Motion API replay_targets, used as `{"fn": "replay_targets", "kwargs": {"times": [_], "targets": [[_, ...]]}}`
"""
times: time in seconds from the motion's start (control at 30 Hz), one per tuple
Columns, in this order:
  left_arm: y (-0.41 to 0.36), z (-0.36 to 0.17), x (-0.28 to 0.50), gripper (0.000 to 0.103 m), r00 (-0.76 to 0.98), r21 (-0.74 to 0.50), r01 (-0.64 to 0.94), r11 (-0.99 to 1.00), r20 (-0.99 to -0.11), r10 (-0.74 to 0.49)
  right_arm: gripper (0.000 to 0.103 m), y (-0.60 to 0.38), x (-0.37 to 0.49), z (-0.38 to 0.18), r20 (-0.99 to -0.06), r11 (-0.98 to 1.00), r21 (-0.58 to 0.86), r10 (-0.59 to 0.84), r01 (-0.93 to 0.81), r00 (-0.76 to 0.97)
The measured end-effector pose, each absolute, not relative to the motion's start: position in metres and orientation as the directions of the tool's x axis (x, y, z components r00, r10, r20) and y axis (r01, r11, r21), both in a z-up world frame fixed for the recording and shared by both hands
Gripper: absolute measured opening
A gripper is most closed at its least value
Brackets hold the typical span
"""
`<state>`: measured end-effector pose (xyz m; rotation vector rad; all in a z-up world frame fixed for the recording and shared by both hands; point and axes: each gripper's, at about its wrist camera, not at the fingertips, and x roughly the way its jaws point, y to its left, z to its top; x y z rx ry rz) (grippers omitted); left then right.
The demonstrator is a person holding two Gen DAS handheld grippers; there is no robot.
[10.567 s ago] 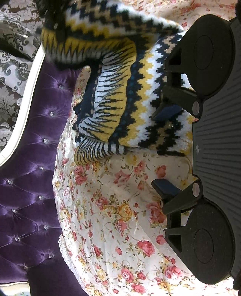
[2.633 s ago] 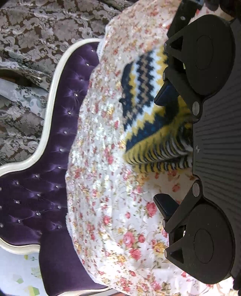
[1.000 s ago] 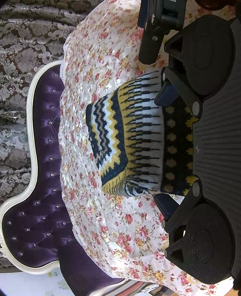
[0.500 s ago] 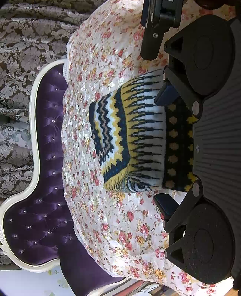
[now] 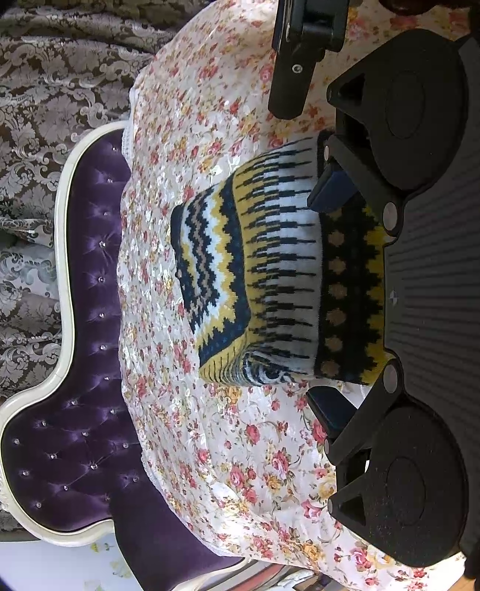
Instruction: Fold small clothes
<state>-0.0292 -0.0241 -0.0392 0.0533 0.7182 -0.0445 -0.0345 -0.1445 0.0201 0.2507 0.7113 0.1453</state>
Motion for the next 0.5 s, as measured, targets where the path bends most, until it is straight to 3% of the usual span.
{"fn": "replay_targets", "kwargs": {"times": [0.5], "targets": [[-0.0240, -0.0389, -0.0309, 0.102, 0.764, 0.033, 0.074, 0.997, -0.644, -0.035, 0.103, -0.1354, -0.0332, 0.0199, -0.637, 0.965, 0.255, 0.210, -0.054, 0.741]]}}
